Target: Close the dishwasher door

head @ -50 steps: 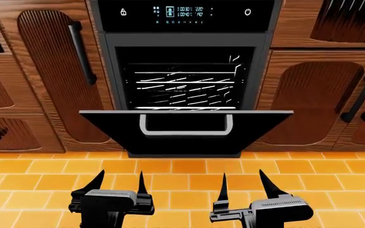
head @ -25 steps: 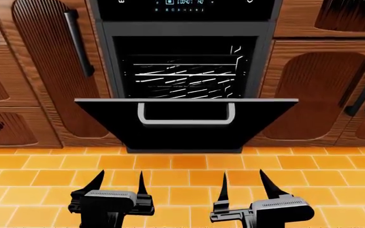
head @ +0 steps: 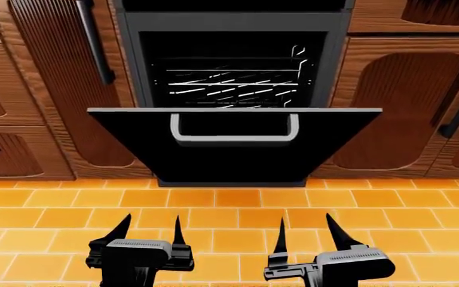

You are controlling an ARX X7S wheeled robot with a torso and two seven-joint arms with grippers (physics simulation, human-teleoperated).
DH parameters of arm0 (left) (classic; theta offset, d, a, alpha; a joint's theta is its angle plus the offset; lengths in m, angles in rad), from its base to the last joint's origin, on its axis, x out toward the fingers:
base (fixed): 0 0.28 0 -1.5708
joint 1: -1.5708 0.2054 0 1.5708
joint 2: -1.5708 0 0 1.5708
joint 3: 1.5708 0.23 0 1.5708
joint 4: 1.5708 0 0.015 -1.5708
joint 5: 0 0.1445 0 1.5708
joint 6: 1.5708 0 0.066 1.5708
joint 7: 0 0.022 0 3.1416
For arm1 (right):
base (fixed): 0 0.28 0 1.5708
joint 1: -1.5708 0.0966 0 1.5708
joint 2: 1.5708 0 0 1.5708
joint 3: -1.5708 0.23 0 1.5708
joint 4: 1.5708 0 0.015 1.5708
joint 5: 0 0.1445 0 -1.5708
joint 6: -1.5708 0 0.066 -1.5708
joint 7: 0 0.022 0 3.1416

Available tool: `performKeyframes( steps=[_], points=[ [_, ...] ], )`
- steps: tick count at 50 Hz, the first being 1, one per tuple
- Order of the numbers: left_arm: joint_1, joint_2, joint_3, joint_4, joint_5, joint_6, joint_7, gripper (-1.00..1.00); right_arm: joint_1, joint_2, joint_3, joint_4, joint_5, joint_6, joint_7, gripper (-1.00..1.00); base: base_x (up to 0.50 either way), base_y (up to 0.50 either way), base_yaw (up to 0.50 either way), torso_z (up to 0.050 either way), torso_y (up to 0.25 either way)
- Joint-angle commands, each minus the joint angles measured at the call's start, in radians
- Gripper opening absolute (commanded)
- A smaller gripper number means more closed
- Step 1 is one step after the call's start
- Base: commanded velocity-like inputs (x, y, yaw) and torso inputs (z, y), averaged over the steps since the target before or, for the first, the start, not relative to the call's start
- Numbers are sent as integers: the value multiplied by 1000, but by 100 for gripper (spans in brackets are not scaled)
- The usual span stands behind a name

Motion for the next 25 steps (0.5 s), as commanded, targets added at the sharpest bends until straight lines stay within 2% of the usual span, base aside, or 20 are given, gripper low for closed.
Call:
performKeyframes(
  steps=[1, 25],
  points=[
    [-1, -4, 4, 0, -3, 2, -4, 100, 1, 3, -5, 0, 2, -1, 3, 100, 0, 0, 0, -50, 0],
    [1, -11, 15, 7, -8, 3, -14, 100, -3, 13, -12, -7, 5, -5, 11, 100, 0, 0, 0, -50, 0]
  ],
)
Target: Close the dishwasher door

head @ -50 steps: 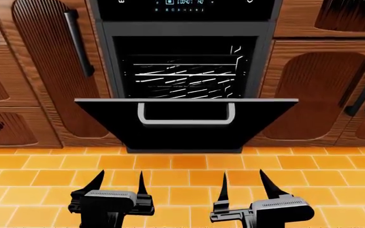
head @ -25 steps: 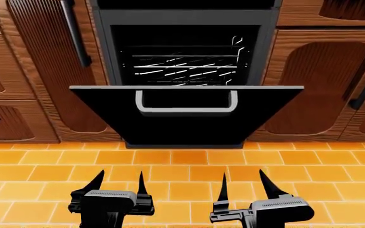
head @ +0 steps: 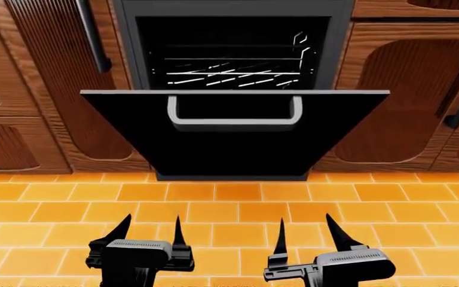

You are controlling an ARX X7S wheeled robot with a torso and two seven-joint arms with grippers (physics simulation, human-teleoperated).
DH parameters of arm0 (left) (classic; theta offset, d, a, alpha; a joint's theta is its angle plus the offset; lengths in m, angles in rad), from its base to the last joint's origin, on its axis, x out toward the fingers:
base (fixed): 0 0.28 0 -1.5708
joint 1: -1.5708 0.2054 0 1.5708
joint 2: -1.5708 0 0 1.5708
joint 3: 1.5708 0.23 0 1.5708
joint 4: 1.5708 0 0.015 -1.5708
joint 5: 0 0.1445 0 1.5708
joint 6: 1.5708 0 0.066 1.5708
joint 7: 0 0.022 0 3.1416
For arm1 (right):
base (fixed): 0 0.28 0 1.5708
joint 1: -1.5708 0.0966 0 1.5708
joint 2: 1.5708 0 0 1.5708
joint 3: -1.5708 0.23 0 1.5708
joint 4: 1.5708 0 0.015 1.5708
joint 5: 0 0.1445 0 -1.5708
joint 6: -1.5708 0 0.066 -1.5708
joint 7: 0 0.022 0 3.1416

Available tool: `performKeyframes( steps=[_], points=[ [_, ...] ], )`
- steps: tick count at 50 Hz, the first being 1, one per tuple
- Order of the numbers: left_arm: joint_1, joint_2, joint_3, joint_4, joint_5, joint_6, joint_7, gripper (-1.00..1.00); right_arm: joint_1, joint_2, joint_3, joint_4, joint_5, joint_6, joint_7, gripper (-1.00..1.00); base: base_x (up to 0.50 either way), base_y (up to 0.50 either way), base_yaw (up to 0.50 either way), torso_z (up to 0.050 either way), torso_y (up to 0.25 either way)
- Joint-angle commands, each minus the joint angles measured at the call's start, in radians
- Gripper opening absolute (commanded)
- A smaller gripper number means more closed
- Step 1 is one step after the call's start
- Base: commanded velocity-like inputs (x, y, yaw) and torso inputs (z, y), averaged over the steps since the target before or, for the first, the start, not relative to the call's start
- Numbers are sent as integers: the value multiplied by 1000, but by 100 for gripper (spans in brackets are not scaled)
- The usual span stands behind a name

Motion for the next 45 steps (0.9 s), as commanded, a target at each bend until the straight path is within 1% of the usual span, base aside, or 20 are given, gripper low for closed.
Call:
performKeyframes(
  steps=[1, 45],
  points=[
    [1, -4, 5, 3, -2, 1, -4, 100, 0, 4, -3, -2, 2, -1, 5, 100, 0, 0, 0, -50, 0],
    [-5, -16, 19, 4, -11, 3, -19, 100, -2, 17, -16, -11, 12, -5, 16, 100, 0, 0, 0, -50, 0]
  ],
)
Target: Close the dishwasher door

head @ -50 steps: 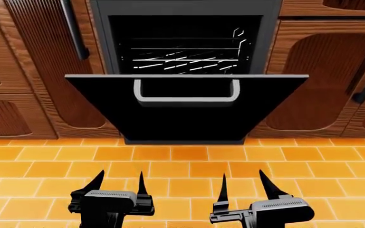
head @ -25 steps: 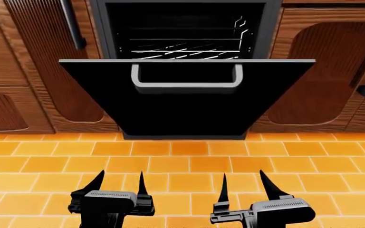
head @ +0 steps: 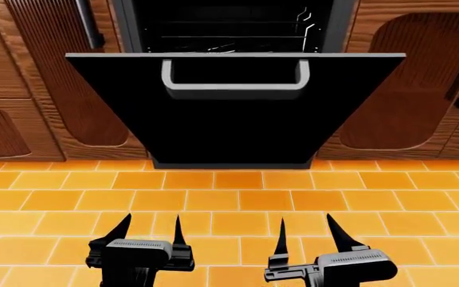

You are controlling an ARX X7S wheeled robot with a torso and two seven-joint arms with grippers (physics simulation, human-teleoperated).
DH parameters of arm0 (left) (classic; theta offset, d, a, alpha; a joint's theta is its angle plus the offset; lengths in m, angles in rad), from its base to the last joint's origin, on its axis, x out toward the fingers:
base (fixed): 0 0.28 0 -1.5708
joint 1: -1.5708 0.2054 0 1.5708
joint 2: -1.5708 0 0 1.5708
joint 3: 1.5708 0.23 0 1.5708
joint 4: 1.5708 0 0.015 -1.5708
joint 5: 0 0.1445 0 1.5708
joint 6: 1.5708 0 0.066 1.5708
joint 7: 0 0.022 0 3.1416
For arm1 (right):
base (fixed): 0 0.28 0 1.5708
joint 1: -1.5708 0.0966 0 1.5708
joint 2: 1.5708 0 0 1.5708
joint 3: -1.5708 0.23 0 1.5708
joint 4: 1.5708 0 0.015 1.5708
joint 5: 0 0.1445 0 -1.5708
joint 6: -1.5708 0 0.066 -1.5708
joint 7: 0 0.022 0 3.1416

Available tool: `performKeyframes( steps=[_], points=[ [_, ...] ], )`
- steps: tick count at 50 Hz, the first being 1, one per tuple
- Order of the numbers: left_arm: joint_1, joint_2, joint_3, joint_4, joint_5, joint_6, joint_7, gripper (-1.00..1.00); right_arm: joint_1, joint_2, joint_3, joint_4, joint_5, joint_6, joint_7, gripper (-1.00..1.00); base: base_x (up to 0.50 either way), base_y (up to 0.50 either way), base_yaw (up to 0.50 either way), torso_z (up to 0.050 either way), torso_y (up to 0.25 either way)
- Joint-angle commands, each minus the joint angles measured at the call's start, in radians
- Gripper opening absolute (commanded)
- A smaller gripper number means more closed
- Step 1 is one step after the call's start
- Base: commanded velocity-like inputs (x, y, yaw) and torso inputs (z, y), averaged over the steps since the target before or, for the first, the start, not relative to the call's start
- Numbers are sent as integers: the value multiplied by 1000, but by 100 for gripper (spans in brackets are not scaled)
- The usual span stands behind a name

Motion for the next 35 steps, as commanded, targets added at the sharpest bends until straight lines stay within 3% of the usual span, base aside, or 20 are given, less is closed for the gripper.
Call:
performKeyframes(
  steps=[1, 35],
  points=[
    [0, -4, 4, 3, -2, 0, -4, 100, 1, 3, -4, -2, 2, 0, 2, 100, 0, 0, 0, -50, 0],
    [3, -13, 14, 12, -10, 2, -16, 100, 2, 12, -15, 0, 2, -8, 12, 100, 0, 0, 0, -50, 0]
  ],
)
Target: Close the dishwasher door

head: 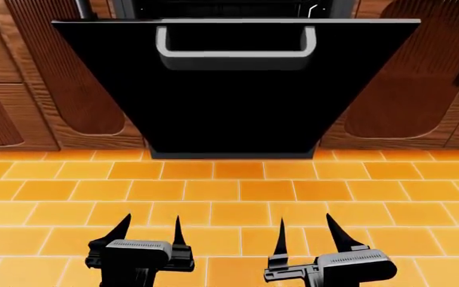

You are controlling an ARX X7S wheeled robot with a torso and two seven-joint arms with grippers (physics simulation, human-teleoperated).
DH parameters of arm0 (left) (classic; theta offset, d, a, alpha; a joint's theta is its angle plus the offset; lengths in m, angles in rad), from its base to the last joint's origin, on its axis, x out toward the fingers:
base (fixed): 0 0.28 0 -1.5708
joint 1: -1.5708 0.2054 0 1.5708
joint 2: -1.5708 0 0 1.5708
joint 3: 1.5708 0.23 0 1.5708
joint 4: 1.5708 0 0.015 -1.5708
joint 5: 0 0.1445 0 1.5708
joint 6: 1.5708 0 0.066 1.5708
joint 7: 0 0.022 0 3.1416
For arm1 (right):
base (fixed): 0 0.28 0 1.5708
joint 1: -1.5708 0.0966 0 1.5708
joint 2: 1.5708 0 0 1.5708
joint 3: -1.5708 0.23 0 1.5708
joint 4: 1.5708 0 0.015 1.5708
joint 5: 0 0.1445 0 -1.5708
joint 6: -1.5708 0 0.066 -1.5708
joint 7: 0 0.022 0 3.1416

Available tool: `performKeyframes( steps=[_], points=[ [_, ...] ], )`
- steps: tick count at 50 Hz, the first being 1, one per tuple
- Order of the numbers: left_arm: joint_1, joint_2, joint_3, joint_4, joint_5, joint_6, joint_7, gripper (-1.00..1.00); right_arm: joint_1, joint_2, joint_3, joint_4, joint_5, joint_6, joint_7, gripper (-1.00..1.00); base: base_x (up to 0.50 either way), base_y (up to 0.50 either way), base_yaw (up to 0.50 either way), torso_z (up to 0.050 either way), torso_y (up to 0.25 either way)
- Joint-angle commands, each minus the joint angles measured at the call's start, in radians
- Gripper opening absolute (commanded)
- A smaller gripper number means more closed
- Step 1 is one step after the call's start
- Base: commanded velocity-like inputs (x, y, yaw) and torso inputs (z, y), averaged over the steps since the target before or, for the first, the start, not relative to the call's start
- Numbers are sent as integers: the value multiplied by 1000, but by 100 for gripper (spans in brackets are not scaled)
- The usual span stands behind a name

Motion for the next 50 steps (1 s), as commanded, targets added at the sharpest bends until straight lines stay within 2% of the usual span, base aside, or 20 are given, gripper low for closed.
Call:
performKeyframes(
  steps=[1, 50],
  points=[
    [1, -3, 4, 3, -2, 0, -4, 100, -2, 3, -3, 0, -2, -5, 4, 100, 0, 0, 0, -50, 0],
    [-7, -14, 19, 1, -14, 3, -12, 100, -3, 15, -15, -5, 4, -10, 20, 100, 0, 0, 0, -50, 0]
  ],
)
